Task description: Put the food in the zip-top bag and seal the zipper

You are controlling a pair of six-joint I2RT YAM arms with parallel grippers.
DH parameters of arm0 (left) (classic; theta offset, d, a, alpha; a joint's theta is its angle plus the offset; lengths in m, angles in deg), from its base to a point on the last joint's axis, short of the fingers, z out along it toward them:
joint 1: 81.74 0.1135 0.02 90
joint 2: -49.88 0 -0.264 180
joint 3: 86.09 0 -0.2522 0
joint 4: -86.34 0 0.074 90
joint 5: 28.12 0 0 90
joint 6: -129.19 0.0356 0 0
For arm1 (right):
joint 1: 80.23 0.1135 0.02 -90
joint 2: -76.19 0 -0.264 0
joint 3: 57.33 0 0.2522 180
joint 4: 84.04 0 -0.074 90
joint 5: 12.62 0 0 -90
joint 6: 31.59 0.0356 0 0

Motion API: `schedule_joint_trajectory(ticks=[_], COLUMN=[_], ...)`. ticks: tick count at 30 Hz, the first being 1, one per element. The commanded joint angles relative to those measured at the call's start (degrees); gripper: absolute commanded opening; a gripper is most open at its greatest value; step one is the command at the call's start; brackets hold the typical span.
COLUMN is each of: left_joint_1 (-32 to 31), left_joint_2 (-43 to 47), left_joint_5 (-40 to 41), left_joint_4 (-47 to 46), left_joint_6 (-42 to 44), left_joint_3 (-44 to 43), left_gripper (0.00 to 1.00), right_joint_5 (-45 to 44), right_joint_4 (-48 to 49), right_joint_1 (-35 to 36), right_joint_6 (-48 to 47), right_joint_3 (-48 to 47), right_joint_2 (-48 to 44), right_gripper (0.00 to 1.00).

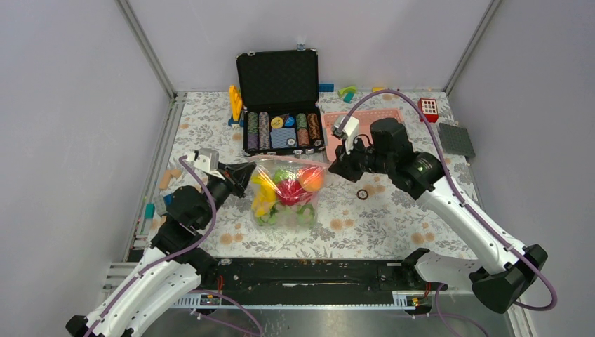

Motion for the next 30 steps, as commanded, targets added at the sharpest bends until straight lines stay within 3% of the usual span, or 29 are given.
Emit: schedule_joint_trajectory(ticks=[1,19,27,30], left_joint_1=[1.1,1.0,1.1,1.1], left_joint_2=[0.5,-2.7,-9.3,-14.3], left_joint_5=[8.0,11.2,5.6,3.9], left_joint_4=[-3.2,-2.6,-6.8,-7.7], left_joint_6=[0.6,-0.5,-1.8,-4.0], left_joint_3=[-1.3,-2.2,-4.2,-6.0], left_gripper=[0.00,0.00,0.00,0.00], right_joint_5=[-7.0,-10.8,-5.6,-9.6], right_joint_4=[-3.8,-3.7,-2.1,-1.3], right_joint_1=[-2.1,-2.9,-3.0,-3.0], right_joint_6=[0.7,5.4,19.6,25.8], right_joint_3=[0.2,2.5,3.4,5.8], right_joint_2=[-2.4,-4.2,-6.0,-6.7], right_gripper=[0.11,0.10,0.04,0.04])
